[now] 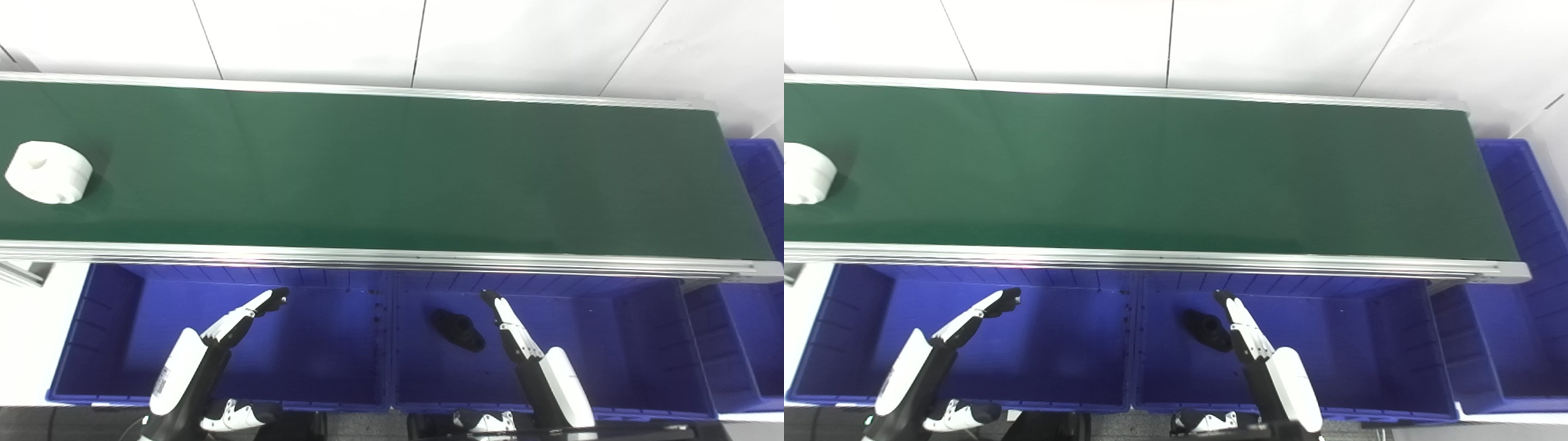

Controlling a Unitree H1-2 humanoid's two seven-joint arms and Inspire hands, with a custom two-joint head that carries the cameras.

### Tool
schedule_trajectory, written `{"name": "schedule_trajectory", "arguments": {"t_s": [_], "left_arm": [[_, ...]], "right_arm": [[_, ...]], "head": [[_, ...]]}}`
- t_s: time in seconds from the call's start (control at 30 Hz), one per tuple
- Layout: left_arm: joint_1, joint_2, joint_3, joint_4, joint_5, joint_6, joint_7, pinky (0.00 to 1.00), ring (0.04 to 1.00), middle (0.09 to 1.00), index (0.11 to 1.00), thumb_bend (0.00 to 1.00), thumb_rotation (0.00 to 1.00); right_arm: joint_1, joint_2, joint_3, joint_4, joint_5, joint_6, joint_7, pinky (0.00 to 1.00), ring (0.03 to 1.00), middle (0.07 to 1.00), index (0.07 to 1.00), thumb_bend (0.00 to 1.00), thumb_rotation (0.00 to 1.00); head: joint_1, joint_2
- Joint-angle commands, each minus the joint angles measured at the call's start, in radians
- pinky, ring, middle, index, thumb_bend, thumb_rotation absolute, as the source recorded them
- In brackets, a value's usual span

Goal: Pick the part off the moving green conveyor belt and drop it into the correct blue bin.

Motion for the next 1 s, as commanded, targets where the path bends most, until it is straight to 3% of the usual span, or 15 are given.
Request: {"name": "schedule_trajectory", "arguments": {"t_s": [0.0, 0.1, 0.33, 0.6, 0.97], "left_arm": [[0.010, -0.001, 0.024, -0.039, 0.013, -0.027, -0.020, 0.81, 0.838, 0.871, 0.903, 0.82, 0.97], [0.010, -0.014, 0.047, -0.045, 0.014, -0.027, -0.056, 0.84, 0.852, 0.888, 0.916, 0.82, 0.95], [0.004, -0.065, 0.094, -0.081, 0.010, 0.014, -0.146, 0.86, 0.876, 0.906, 0.932, 0.78, 0.96], [0.010, -0.123, 0.131, -0.074, 0.026, -0.007, -0.173, 0.84, 0.868, 0.892, 0.917, 0.76, 0.95], [0.004, -0.138, 0.148, -0.078, 0.016, -0.003, -0.216, 0.85, 0.880, 0.903, 0.924, 0.74, 0.91]], "right_arm": [[0.011, 0.001, -0.008, -0.035, -0.001, 0.000, 0.000, 0.90, 0.977, 1.000, 1.000, 0.73, 0.90], [0.008, 0.004, -0.016, -0.043, -0.033, 0.011, 0.002, 0.90, 0.973, 1.000, 1.000, 0.67, 0.98], [-0.032, 0.033, -0.035, -0.048, -0.040, 0.040, 0.011, 0.87, 0.945, 0.980, 0.984, 0.65, 1.00], [-0.039, 0.033, -0.047, -0.060, -0.006, 0.069, 0.049, 0.85, 0.939, 0.981, 0.988, 0.63, 1.00], [-0.071, 0.017, -0.057, -0.051, 0.060, 0.087, 0.104, 0.90, 0.982, 1.000, 1.000, 0.60, 1.00]], "head": [[-0.002, 0.008], [-0.006, 0.017], [-0.009, 0.030], [-0.010, 0.035], [-0.017, 0.026]]}}
